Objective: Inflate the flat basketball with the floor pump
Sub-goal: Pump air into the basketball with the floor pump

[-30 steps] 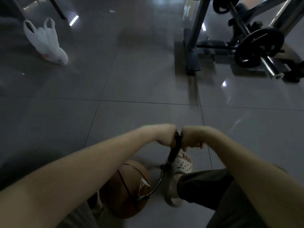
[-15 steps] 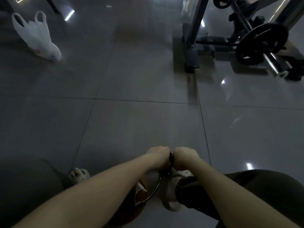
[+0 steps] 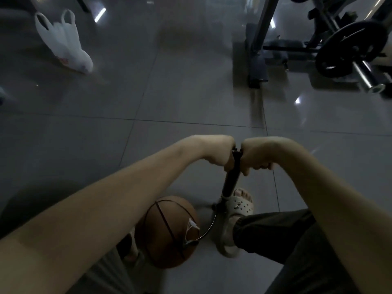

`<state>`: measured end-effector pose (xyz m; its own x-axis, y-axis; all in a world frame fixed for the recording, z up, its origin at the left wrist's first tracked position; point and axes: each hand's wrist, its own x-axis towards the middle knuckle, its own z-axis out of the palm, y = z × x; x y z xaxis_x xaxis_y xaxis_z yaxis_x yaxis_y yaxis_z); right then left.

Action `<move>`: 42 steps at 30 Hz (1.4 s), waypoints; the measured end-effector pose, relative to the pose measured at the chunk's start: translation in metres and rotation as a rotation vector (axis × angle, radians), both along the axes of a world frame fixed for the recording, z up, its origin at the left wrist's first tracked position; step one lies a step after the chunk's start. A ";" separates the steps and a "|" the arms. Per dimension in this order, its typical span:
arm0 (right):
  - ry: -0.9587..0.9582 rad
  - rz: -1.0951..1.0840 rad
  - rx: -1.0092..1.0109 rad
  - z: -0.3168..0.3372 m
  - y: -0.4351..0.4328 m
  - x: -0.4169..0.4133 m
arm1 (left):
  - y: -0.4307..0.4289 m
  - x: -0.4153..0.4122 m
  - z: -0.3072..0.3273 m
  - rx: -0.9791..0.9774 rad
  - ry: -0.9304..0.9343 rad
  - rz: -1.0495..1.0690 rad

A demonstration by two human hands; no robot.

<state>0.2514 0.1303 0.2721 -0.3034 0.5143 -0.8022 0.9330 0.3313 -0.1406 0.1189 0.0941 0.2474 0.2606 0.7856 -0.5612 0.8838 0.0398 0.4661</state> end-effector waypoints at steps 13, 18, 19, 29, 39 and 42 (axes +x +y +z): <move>-0.099 0.064 0.056 -0.133 -0.042 0.005 | -0.043 0.025 -0.137 -0.014 0.112 0.011; -0.052 0.005 -0.051 -0.046 -0.009 0.001 | -0.011 0.004 -0.048 -0.004 0.026 -0.076; -0.026 -0.003 -0.028 -0.021 0.001 0.000 | -0.002 -0.001 -0.021 0.026 0.003 -0.074; -0.057 0.066 0.124 -0.105 -0.032 0.004 | -0.036 0.017 -0.099 0.099 0.105 0.005; -0.072 -0.073 0.083 -0.121 -0.047 -0.001 | -0.029 0.017 -0.113 -0.036 0.192 -0.110; -0.035 -0.087 -0.009 -0.066 -0.025 0.002 | -0.016 0.011 -0.061 -0.033 0.135 -0.122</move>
